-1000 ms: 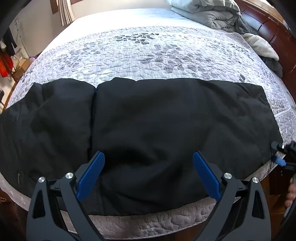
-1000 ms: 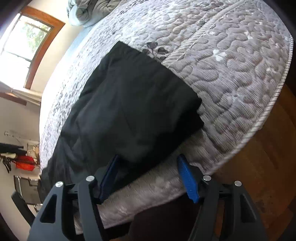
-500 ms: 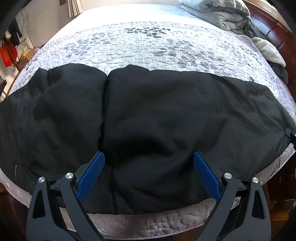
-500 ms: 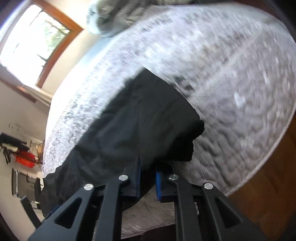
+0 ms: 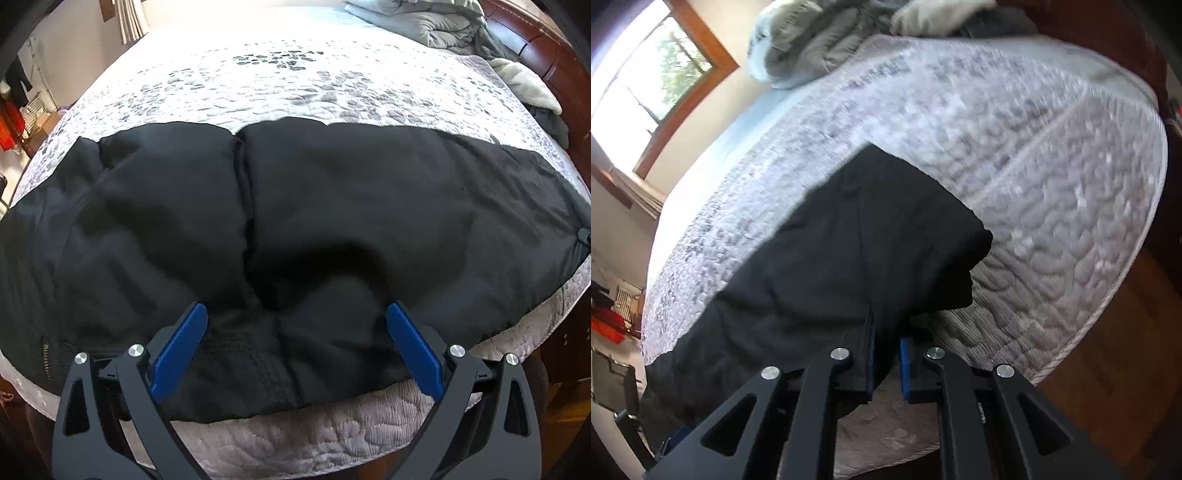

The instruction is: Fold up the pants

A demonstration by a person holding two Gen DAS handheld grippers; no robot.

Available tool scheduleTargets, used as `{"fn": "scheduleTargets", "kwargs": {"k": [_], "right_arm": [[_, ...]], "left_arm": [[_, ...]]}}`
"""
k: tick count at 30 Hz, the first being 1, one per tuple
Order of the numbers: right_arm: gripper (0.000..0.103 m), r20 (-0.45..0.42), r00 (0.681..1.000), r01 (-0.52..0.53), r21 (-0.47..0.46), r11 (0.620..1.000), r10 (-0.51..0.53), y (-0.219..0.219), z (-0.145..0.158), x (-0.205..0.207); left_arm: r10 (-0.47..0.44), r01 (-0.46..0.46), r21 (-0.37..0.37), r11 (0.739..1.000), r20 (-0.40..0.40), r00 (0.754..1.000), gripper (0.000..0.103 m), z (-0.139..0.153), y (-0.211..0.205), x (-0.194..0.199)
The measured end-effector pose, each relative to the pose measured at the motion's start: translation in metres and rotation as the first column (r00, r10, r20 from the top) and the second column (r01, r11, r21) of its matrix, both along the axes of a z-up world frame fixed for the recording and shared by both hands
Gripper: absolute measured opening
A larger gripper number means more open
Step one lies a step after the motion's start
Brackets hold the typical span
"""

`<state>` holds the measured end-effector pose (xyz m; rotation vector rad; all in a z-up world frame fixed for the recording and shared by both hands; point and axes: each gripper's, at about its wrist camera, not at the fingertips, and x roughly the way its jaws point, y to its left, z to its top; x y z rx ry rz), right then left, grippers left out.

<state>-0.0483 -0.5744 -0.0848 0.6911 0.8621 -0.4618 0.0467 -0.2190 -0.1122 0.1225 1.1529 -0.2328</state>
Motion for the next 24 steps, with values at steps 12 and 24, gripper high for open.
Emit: {"fn": "scheduleTargets", "kwargs": {"k": [12, 24], "right_arm": [[0.010, 0.151, 0.913, -0.342, -0.223, 0.913, 0.379, 0.129, 0.094, 0.048], [0.010, 0.058, 0.739, -0.638, -0.257, 0.726, 0.671, 0.273, 0.078, 0.086]], "left_arm": [[0.105, -0.104, -0.017, 0.994, 0.043, 0.994, 0.097, 0.034, 0.054, 0.004], [0.311, -0.310, -0.026, 0.950, 0.111, 0.944, 0.097, 0.064, 0.157, 0.007]]}}
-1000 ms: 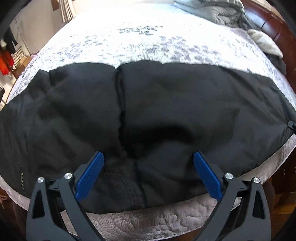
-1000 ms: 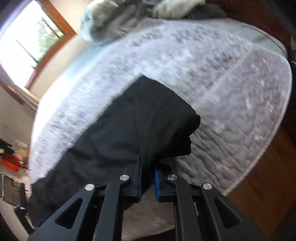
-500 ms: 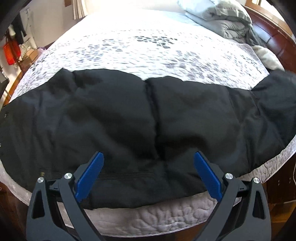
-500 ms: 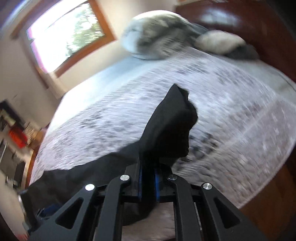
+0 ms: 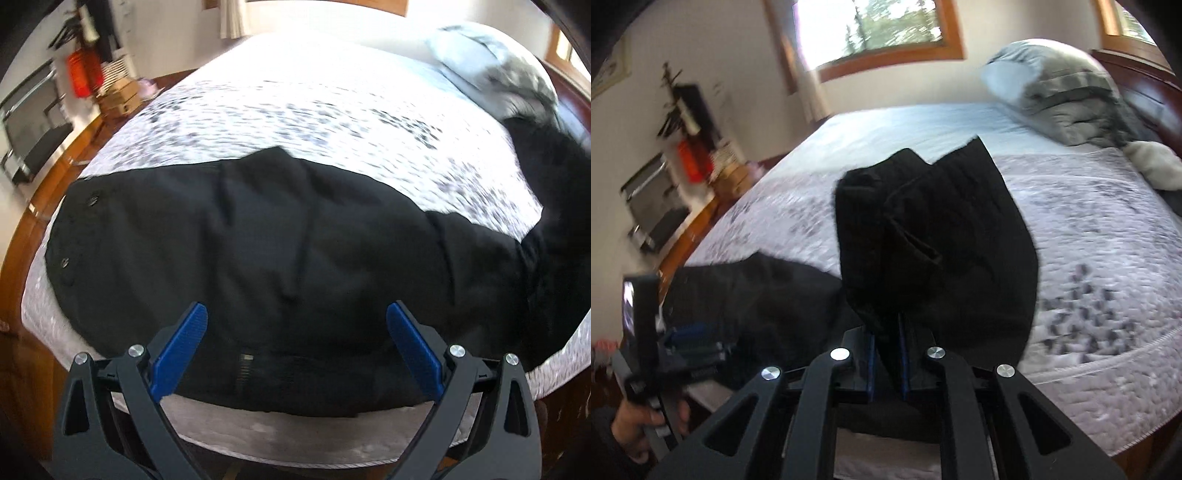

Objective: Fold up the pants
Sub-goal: 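Fold the lifted leg over onto the pants body with the right tool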

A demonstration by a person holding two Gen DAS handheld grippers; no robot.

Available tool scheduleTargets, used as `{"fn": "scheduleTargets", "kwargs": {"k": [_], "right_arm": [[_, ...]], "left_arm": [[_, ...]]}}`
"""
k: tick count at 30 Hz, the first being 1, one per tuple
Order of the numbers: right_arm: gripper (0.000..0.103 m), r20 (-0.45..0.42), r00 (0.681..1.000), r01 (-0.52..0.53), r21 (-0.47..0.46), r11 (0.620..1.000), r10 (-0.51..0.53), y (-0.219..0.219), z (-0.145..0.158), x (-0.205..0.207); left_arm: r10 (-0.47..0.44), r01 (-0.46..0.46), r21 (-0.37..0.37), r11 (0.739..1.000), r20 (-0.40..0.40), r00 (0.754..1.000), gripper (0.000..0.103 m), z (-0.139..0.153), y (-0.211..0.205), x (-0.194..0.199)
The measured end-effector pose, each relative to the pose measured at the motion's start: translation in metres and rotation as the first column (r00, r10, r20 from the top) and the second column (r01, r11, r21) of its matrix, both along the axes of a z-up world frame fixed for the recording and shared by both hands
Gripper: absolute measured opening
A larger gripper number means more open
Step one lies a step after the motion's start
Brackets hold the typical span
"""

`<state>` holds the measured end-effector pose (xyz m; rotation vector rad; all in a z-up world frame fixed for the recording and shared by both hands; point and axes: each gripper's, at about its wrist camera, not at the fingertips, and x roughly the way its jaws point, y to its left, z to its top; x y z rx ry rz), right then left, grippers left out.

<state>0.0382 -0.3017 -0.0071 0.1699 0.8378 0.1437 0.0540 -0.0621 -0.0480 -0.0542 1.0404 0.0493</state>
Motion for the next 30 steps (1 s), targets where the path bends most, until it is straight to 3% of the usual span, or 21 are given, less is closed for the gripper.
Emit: {"fn": "scheduleTargets", "kwargs": {"k": [8, 19, 25, 27, 28, 30], "right_arm": [[0.010, -0.123, 0.984, -0.142, -0.092, 0.985, 0.131, 0.074, -0.049, 0.004], [0.013, -0.242, 0.952, -0.227, -0.154, 0.962, 0.187, 0.096, -0.089, 0.002], [0.013, -0.260, 0.941, -0.263, -0.164, 0.951, 0.216, 0.100, -0.098, -0.007], [0.022, -0.267, 0.938, -0.264, -0.131, 0.956, 0.222, 0.098, -0.099, -0.006], [0.036, -0.274, 0.932, -0.275, -0.103, 0.956, 0.239, 0.098, -0.099, -0.005], [0.050, -0.271, 0.924, -0.291, -0.043, 0.956, 0.269, 0.099, -0.095, -0.007]], "left_arm": [[0.045, -0.045, -0.024, 0.999, 0.004, 0.999, 0.097, 0.004, 0.026, 0.003], [0.026, -0.029, -0.060, 0.998, -0.051, 0.998, 0.098, -0.009, 0.023, 0.004], [0.043, -0.047, -0.078, 0.996, -0.053, 0.998, 0.097, -0.012, 0.028, 0.004], [0.044, -0.049, -0.080, 0.996, -0.056, 0.997, 0.097, -0.013, 0.029, 0.003], [0.044, -0.048, -0.080, 0.996, -0.057, 0.997, 0.097, -0.013, 0.029, 0.003], [0.042, -0.046, -0.077, 0.996, -0.057, 0.998, 0.097, -0.013, 0.030, 0.002]]}}
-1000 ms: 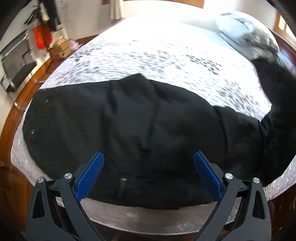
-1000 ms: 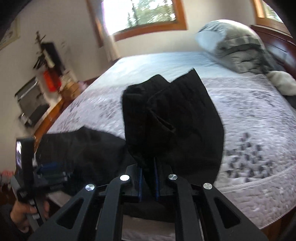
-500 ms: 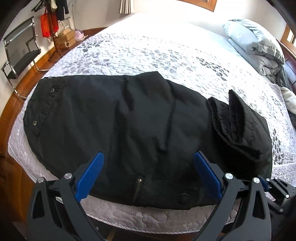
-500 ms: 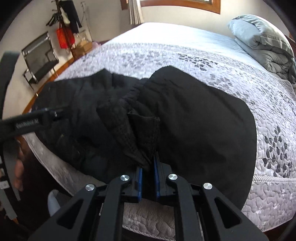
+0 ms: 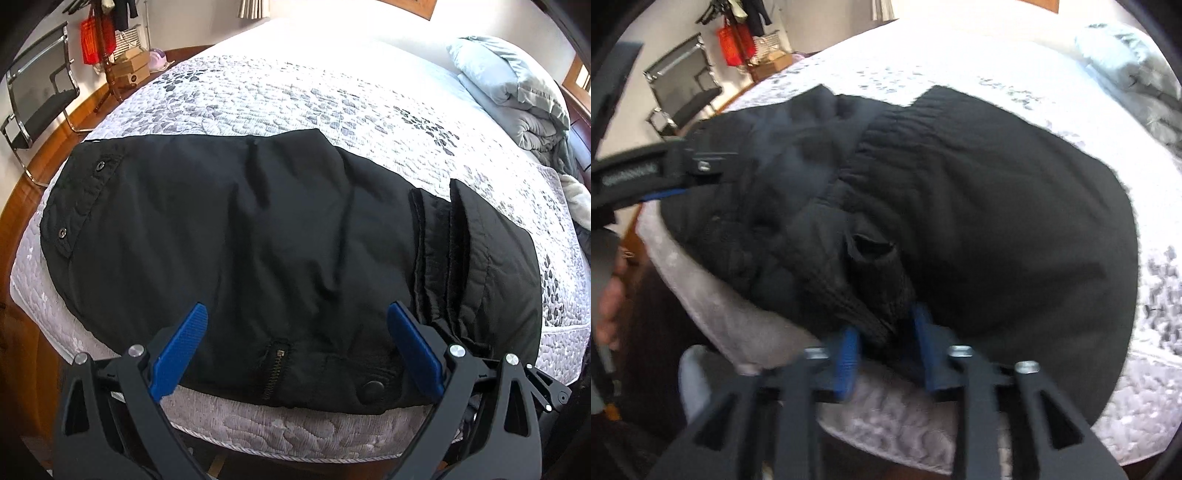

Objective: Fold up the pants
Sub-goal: 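Fold the lifted leg over onto the pants body with the right tool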

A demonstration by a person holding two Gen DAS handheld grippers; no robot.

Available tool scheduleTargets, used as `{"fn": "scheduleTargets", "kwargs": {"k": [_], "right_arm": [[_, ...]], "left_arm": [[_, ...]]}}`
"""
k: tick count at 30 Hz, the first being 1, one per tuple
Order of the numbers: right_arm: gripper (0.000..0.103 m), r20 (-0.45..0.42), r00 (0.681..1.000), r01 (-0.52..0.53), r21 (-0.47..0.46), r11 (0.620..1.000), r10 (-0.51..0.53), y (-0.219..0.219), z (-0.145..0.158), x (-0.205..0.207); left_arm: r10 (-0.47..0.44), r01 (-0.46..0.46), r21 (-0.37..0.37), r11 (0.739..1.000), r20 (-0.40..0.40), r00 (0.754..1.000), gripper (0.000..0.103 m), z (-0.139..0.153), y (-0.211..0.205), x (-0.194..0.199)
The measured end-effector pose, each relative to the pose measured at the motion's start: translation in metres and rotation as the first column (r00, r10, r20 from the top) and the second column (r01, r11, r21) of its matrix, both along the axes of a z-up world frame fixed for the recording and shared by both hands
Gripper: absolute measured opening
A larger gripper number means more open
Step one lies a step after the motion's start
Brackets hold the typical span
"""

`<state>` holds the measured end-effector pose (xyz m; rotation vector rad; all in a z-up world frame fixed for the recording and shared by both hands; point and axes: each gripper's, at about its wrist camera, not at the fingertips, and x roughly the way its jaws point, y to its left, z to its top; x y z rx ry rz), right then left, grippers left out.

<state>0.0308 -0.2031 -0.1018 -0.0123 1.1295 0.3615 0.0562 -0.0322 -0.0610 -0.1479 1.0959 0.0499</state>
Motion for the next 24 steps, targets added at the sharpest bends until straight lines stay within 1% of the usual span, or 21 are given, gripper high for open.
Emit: {"fn": "scheduleTargets", "kwargs": {"k": [1, 3, 5, 6, 8, 9, 10, 13, 15, 16, 17, 18, 19, 20, 22, 24], "right_arm": [[0.052, -0.006, 1.000, -0.004, 0.026, 1.000, 0.004, 0.000, 0.004, -0.001], [0.053, -0.014, 1.000, 0.005, 0.091, 0.996, -0.004, -0.003, 0.013, -0.003], [0.053, -0.017, 1.000, 0.025, 0.194, 0.981, -0.022, -0.011, 0.025, -0.005], [0.053, -0.012, 0.999, 0.034, 0.201, 0.979, -0.032, -0.012, 0.029, -0.005], [0.053, 0.004, 0.999, 0.031, 0.148, 0.989, -0.032, -0.008, 0.034, -0.001], [0.053, 0.013, 1.000, 0.026, 0.096, 0.995, -0.027, -0.004, 0.034, 0.000], [0.053, 0.016, 1.000, 0.023, 0.064, 0.998, -0.024, 0.000, 0.032, 0.001], [0.053, -0.009, 0.999, 0.034, 0.038, 0.999, -0.034, 0.007, 0.021, 0.006], [0.052, -0.002, 0.999, 0.047, 0.005, 0.999, -0.047, 0.011, 0.015, 0.011], [0.045, -0.001, 0.998, 0.057, 0.004, 0.998, -0.057, 0.010, 0.013, 0.013], [0.037, -0.005, 0.998, 0.066, 0.023, 0.998, -0.066, 0.007, 0.011, 0.014], [0.034, -0.014, 0.997, 0.072, 0.046, 0.996, -0.071, 0.004, 0.009, 0.015], [0.028, -0.021, 0.997, 0.079, 0.063, 0.995, -0.077, 0.001, 0.008, 0.016], [0.025, -0.019, 0.997, 0.083, 0.075, 0.994, -0.081, -0.002, 0.009, 0.017], [0.017, -0.015, 0.997, 0.079, 0.082, 0.994, -0.078, -0.004, 0.013, 0.015], [0.012, -0.004, 0.998, 0.069, 0.106, 0.992, -0.069, -0.007, 0.021, 0.012]], "left_arm": [[0.002, -0.002, 0.001, 1.000, 0.000, 1.000, 0.097, 0.000, 0.001, 0.000], [0.009, -0.009, -0.005, 1.000, -0.001, 1.000, 0.098, 0.000, 0.004, 0.000], [0.017, -0.017, -0.017, 1.000, -0.003, 1.000, 0.098, -0.001, 0.007, -0.001], [0.022, -0.022, -0.025, 0.999, -0.004, 1.000, 0.098, -0.001, 0.009, -0.001], [0.027, -0.027, -0.036, 0.999, -0.009, 1.000, 0.098, -0.003, 0.010, -0.001], [0.026, -0.026, -0.039, 0.999, -0.011, 1.000, 0.098, -0.003, 0.011, -0.001], [0.023, -0.023, -0.039, 0.999, -0.012, 1.000, 0.097, -0.003, 0.011, -0.001], [0.024, -0.025, -0.033, 0.999, -0.007, 1.000, 0.098, -0.002, 0.012, -0.002], [0.029, -0.030, -0.033, 0.999, -0.005, 1.000, 0.098, -0.003, 0.014, -0.003], [0.030, -0.030, -0.032, 0.999, -0.006, 1.000, 0.098, -0.003, 0.015, -0.003], [0.031, -0.031, -0.030, 0.999, -0.007, 0.999, 0.098, -0.004, 0.016, -0.003], [0.031, -0.031, -0.027, 0.999, -0.011, 0.999, 0.098, -0.004, 0.017, -0.003], [0.030, -0.031, -0.027, 0.999, -0.013, 0.999, 0.098, -0.005, 0.018, -0.003], [0.030, -0.031, -0.027, 0.999, -0.013, 0.999, 0.098, -0.006, 0.018, -0.003], [0.034, -0.035, -0.026, 0.999, -0.014, 0.999, 0.098, -0.007, 0.019, -0.003], [0.037, -0.037, -0.031, 0.999, -0.017, 0.999, 0.098, -0.009, 0.022, -0.004]]}}
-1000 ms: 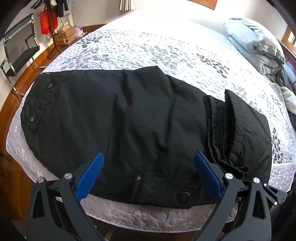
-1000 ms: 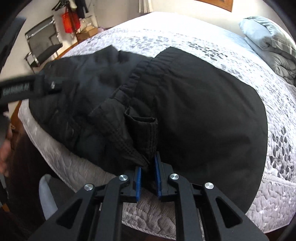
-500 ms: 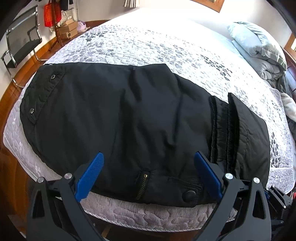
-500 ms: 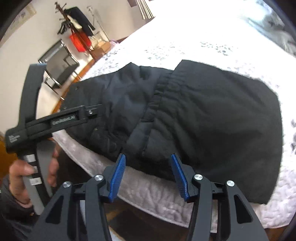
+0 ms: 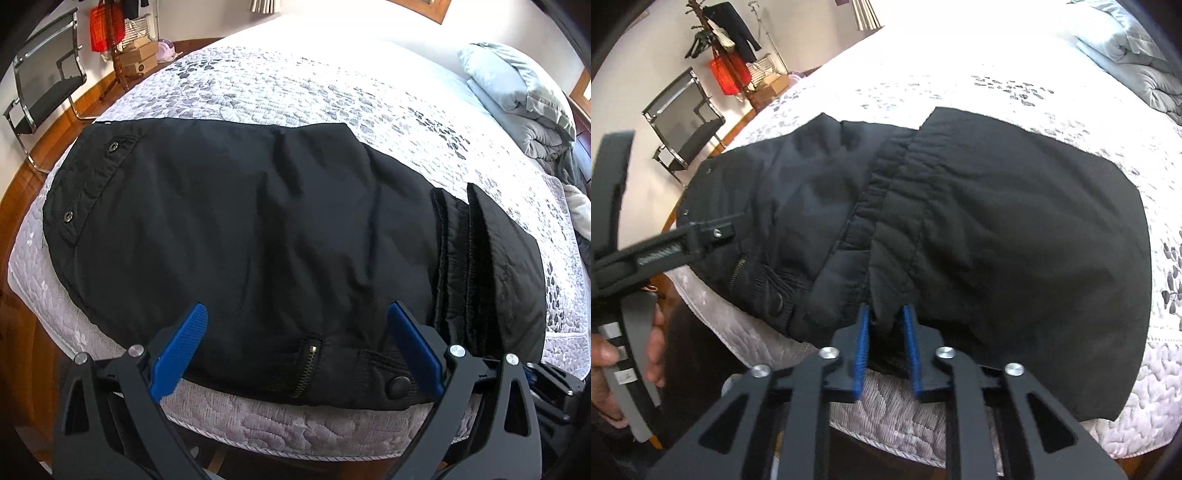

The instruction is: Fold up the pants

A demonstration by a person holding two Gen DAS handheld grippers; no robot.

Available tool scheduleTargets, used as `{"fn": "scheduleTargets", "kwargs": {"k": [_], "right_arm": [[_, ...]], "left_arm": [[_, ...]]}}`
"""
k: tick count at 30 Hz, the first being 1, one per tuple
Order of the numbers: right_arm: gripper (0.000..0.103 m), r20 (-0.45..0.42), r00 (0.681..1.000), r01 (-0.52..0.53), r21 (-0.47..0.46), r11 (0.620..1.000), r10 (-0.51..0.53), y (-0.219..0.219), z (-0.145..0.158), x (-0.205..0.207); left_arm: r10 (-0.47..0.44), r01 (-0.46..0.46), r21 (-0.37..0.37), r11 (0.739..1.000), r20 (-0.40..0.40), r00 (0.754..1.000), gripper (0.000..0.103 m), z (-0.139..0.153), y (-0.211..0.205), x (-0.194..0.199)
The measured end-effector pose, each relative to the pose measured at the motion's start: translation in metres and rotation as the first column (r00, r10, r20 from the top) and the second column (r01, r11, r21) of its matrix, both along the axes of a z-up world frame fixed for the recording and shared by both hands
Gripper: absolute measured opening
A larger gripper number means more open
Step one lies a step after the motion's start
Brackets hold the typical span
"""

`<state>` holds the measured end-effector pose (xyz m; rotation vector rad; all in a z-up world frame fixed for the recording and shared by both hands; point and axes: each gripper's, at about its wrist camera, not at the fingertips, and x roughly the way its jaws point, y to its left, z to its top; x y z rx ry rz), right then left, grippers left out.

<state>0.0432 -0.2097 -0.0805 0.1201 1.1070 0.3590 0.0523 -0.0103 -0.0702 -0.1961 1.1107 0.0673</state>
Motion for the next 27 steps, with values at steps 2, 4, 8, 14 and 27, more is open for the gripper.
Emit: {"fn": "scheduleTargets", "kwargs": {"k": [2, 4, 8, 14, 27], "right_arm": [[0.008, 0.010, 1.000, -0.014, 0.021, 1.000, 0.013, 0.001, 0.009, -0.002], [0.008, 0.037, 0.998, -0.045, -0.001, 0.999, 0.045, 0.008, 0.021, -0.004], [0.008, 0.038, 0.994, -0.105, -0.016, 0.994, 0.105, 0.023, 0.026, -0.007], [0.009, -0.017, 0.992, -0.122, -0.038, 0.992, 0.122, 0.032, 0.006, -0.005], [0.040, -0.044, 0.995, -0.084, 0.095, 0.992, 0.088, 0.013, 0.017, -0.007]], "left_arm": [[0.003, -0.003, -0.005, 1.000, -0.002, 1.000, 0.098, -0.002, 0.002, 0.000], [0.005, -0.005, -0.011, 1.000, -0.004, 1.000, 0.098, -0.003, 0.004, 0.000], [0.013, -0.013, -0.015, 1.000, -0.002, 1.000, 0.098, -0.003, 0.006, 0.001], [0.023, -0.024, -0.014, 1.000, -0.008, 1.000, 0.098, -0.005, 0.012, 0.001], [0.007, -0.007, 0.019, 1.000, -0.004, 1.000, 0.098, -0.002, 0.010, -0.001]]}}
